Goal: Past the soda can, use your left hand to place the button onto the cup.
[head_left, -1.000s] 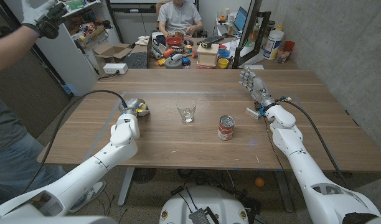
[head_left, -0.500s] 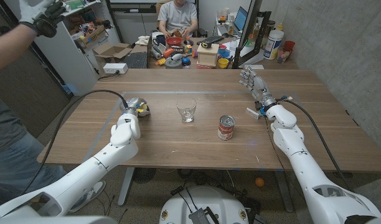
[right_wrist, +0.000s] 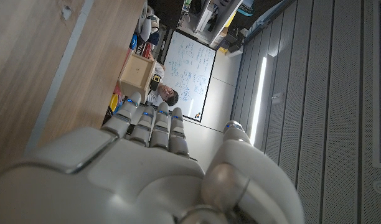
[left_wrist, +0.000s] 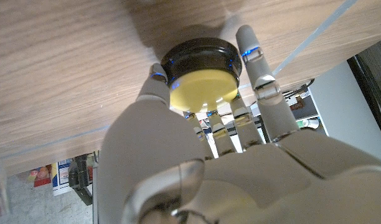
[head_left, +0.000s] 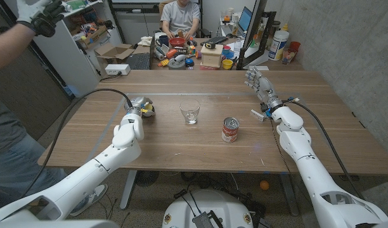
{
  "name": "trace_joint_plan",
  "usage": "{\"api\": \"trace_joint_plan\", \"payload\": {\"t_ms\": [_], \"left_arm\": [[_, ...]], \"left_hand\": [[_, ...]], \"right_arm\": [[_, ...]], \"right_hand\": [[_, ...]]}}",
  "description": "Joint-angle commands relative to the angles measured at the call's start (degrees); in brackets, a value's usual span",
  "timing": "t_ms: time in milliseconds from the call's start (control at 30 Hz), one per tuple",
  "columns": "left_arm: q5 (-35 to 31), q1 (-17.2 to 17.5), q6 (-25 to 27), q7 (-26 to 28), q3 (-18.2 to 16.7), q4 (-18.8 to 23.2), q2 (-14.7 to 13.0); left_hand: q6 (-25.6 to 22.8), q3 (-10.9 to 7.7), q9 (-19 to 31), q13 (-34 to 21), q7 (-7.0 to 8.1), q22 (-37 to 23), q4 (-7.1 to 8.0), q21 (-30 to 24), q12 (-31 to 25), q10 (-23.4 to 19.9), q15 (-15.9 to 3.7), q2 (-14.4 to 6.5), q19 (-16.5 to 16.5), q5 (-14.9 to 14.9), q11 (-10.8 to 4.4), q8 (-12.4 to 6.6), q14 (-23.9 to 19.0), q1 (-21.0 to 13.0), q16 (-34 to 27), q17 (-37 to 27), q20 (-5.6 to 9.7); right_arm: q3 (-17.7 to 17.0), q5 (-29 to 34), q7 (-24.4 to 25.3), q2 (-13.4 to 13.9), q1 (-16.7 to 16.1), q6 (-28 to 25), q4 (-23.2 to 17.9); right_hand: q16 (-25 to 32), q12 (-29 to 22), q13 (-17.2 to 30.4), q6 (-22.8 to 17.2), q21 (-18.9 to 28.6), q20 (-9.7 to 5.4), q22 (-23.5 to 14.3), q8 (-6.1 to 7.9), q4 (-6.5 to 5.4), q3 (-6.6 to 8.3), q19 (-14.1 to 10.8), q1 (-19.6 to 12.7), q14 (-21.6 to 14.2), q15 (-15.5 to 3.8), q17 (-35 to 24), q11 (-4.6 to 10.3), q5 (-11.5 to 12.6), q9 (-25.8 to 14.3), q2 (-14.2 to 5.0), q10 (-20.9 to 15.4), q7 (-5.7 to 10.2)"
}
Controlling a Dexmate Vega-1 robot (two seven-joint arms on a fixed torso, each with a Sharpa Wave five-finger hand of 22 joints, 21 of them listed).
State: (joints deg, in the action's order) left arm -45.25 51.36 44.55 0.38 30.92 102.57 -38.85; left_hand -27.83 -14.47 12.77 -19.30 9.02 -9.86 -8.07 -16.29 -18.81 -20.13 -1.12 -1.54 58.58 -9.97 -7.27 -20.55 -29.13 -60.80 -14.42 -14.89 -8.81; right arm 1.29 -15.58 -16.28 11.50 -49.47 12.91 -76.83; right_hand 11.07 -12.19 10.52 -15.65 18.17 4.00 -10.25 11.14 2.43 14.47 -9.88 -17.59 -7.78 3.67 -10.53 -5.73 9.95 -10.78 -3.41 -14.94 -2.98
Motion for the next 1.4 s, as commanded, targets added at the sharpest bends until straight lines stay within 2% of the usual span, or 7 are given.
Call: {"api": "trace_joint_plan", "payload": {"t_ms": [33,433,1100,1233,1400], "left_arm": [[-1.6,0.7,-0.8,-0.6,-0.8,4.0,-0.9],[-4.2,1.8,-0.8,-2.6,-1.6,8.3,-1.7],[-7.8,5.9,-2.3,-4.2,-4.5,15.3,-2.6],[-8.4,6.5,-3.0,-4.6,-5.0,16.3,-2.8],[-9.1,7.3,-4.0,-5.1,-5.5,17.8,-3.1]], "left_hand": [[-0.1,-0.35,0.0,-0.3,0.05,-0.1,0.22,0.3,-0.1,0.0,-1.27,-1.7,-0.4,-0.3,-0.05,0.10,-1.8,-1.2,-0.2,-0.4,-0.03],[0.2,-0.31,0.0,-0.6,-0.16,-0.1,0.57,1.0,0.0,0.1,-0.94,-1.7,-0.9,-0.2,0.23,0.21,-1.8,-0.9,-0.1,-0.6,-0.23],[0.2,-0.53,0.0,-1.1,-0.51,-0.2,0.83,1.8,0.1,0.2,-0.66,-2.0,-1.1,-0.4,0.70,0.28,-1.9,-0.9,0.1,-0.8,-0.49],[0.4,-0.58,0.0,-1.2,-0.74,-0.2,0.85,2.0,0.1,0.1,-0.52,-2.0,-1.2,-0.4,0.68,0.35,-2.1,-0.9,0.1,-0.9,-0.61],[0.3,-0.64,0.0,-1.3,-0.67,-0.2,0.87,2.2,0.1,0.0,-0.44,-2.0,-1.3,-0.4,0.76,0.32,-2.2,-1.0,0.2,-0.9,-0.67]], "right_arm": [[0.0,0.0,1.0,0.4,-1.2,-0.9,-2.4],[-0.6,-0.4,2.0,1.0,-3.2,-1.4,-5.4],[-0.9,-0.5,3.8,1.4,-5.9,-2.1,-9.2],[-0.8,-0.4,4.3,1.4,-6.1,-2.0,-9.8],[-0.7,-0.2,4.9,1.4,-6.2,-2.4,-10.5]], "right_hand": [[-0.2,0.0,0.2,-0.1,-0.1,0.05,-0.2,0.03,-0.04,-0.21,-0.3,0.3,-0.3,-0.40,-0.2,-0.09,0.3,-0.2,0.09,0.2,0.06],[-0.2,0.0,0.2,-0.1,-0.3,-0.04,-0.2,0.05,0.03,-0.22,-0.3,0.3,-0.3,-0.32,-0.1,-0.18,0.3,-0.2,0.04,0.2,0.07],[-0.2,-0.1,0.2,-0.2,-0.6,0.02,-0.2,0.08,0.15,-0.22,-0.6,0.2,-0.3,-0.37,-0.1,-0.35,0.4,-0.2,-0.05,0.0,0.00],[-0.2,-0.2,0.2,-0.3,-0.4,-0.58,-0.2,0.13,0.28,-0.19,-1.5,0.1,-0.5,-0.64,0.0,-0.36,0.4,-0.3,-0.08,-0.2,-0.28],[-0.2,-0.2,0.2,-0.3,-0.5,-0.65,-0.2,0.15,0.35,-0.18,-1.7,0.1,-0.6,-0.68,0.0,-0.42,0.4,-0.3,-0.09,-0.2,-0.39]]}}
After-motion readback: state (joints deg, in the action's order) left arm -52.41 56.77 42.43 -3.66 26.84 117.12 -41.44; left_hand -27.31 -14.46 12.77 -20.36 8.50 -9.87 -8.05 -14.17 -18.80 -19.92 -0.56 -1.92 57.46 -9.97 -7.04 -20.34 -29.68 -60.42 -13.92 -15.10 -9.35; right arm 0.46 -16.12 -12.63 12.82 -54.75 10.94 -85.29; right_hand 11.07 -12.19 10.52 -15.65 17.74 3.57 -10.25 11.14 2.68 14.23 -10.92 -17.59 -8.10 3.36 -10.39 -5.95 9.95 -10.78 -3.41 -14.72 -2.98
